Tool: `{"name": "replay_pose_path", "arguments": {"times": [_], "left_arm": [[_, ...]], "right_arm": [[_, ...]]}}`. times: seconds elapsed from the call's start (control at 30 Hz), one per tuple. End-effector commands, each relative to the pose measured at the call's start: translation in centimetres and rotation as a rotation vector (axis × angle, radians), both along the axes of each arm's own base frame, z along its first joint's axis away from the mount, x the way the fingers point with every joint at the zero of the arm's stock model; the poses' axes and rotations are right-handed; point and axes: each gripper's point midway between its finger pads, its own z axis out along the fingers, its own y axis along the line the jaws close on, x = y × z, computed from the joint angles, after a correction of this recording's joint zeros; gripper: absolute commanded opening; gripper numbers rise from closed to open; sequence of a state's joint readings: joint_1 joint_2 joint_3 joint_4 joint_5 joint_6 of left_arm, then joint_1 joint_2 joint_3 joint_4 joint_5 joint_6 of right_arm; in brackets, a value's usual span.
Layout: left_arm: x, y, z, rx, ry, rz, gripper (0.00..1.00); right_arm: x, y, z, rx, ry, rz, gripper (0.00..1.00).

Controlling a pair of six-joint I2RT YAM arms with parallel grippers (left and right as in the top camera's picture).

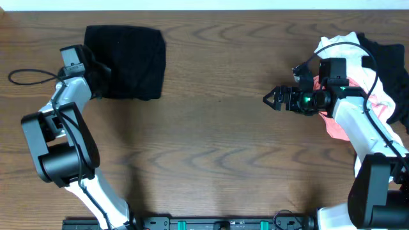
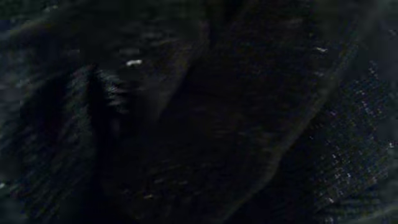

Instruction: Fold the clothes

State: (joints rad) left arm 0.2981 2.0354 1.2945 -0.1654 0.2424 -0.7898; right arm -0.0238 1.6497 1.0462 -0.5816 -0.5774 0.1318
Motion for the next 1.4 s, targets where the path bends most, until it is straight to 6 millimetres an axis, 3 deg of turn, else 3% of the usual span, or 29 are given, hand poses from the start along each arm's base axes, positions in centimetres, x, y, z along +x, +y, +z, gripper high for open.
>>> {"name": "replay_pose_path", "arguments": {"times": [0.0, 0.13, 0.3, 0.43, 0.57, 0.7, 0.83, 1.0, 1.13, 1.27, 1.37], "left_arm": [[-1.4, 0.4, -1.7, 0.04, 0.051, -0.047, 0.5], [-0.7, 0.7, 1.6, 0.094, -0.019, -0.082, 0.78], [-0.2, 0.8, 7.3, 0.164, -0.131, -0.114, 0.86], [-0.7, 0.1, 11.9, 0.243, -0.211, -0.213, 0.99], [-2.8, -0.7, 16.7, 0.341, -0.257, -0.294, 0.98], [-5.5, -1.5, 20.7, 0.419, -0.287, -0.353, 0.98], [-8.4, -2.5, 22.7, 0.459, -0.276, -0.404, 0.98], [-11.5, -4.4, 23.0, 0.479, -0.222, -0.504, 0.98], [-14.3, -7.2, 21.8, 0.485, -0.142, -0.662, 0.98], [-16.2, -9.4, 21.5, 0.499, -0.108, -0.778, 0.98], [-17.3, -9.8, 21.7, 0.53, -0.085, -0.796, 0.98]], "right_arm": [[0.0, 0.5, 0.4, 0.011, -0.02, 0.025, 0.99], [0.2, 0.5, 0.5, 0.012, -0.03, 0.023, 0.99], [0.4, 0.7, 0.8, 0.028, -0.044, 0.03, 0.99], [0.7, 0.6, 0.9, 0.022, -0.057, 0.027, 0.93], [1.5, -0.2, 1.2, -0.03, -0.082, 0.005, 0.98], [2.8, -1.0, 3.1, -0.077, -0.132, -0.014, 0.99], [3.7, -2.1, 6.1, -0.162, -0.185, -0.021, 0.99], [3.9, -4.3, 11.0, -0.362, -0.255, -0.049, 0.99], [2.7, -5.3, 14.2, -0.469, -0.295, -0.045, 0.99], [1.2, -5.5, 16.0, -0.556, -0.326, -0.002, 0.99], [0.2, -5.5, 16.9, -0.609, -0.348, 0.026, 0.99]]}}
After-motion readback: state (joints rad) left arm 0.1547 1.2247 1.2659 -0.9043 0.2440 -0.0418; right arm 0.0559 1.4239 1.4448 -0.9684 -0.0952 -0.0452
